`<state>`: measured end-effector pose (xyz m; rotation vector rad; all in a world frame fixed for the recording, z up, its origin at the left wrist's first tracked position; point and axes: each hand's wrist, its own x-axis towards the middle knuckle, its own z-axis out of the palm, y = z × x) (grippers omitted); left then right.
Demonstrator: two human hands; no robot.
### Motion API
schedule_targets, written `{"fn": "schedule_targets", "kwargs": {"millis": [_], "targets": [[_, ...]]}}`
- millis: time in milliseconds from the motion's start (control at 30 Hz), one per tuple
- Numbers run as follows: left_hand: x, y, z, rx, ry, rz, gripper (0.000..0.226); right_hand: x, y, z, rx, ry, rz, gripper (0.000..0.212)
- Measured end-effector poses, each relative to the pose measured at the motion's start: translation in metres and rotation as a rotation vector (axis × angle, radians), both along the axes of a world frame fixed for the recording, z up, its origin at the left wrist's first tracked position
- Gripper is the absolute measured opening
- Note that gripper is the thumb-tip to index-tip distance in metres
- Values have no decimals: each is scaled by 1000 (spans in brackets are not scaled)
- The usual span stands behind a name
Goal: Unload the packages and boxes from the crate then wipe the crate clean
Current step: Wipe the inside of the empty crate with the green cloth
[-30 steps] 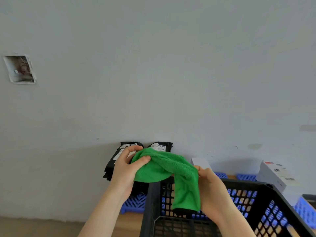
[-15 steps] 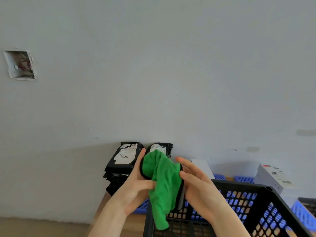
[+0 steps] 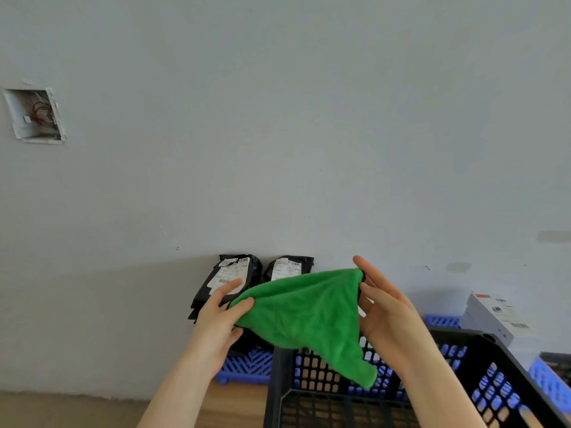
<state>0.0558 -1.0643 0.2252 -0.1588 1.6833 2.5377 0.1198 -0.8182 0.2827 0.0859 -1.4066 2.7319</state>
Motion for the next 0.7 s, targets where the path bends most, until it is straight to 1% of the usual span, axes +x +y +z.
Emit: {"fn": "schedule_targets", "kwargs": {"millis": [33, 67, 133, 167, 233, 300, 333, 400, 467, 500, 567, 633, 700], "targets": [[-2, 0, -2, -50, 4, 48, 39, 0, 1, 3, 22, 19, 33, 45], [-3, 1, -3, -47, -6, 89, 38, 0, 0, 7, 37, 42, 67, 49], [-5, 6, -5, 33, -51, 122, 37, -1, -2, 14, 53, 82, 123, 54], [-5, 9, -7, 105, -80, 98, 37, -2, -4, 17, 55, 98, 139, 57], [-2, 17, -11, 284, -161, -6, 46, -5, -8, 22, 47, 124, 149, 61], [6, 27, -18, 460, -275, -123, 61, -7, -11, 26, 37, 151, 154, 62], [11, 32, -22, 513, -334, -192, 68, -9, -12, 28, 36, 163, 156, 62], [24, 43, -28, 526, -430, -333, 76, -12, -11, 31, 41, 175, 159, 62], [34, 54, -30, 548, -475, -485, 71, -14, -10, 31, 38, 174, 149, 62], [37, 58, -29, 562, -473, -544, 66, -15, -8, 31, 33, 170, 138, 62], [39, 63, -24, 562, -416, -583, 59, -17, -5, 29, 27, 161, 118, 61], [34, 65, -22, 523, -297, -561, 63, -17, 2, 26, 30, 149, 95, 61], [29, 63, -16, 410, -180, -473, 73, -16, 12, 23, 40, 135, 60, 61]]}}
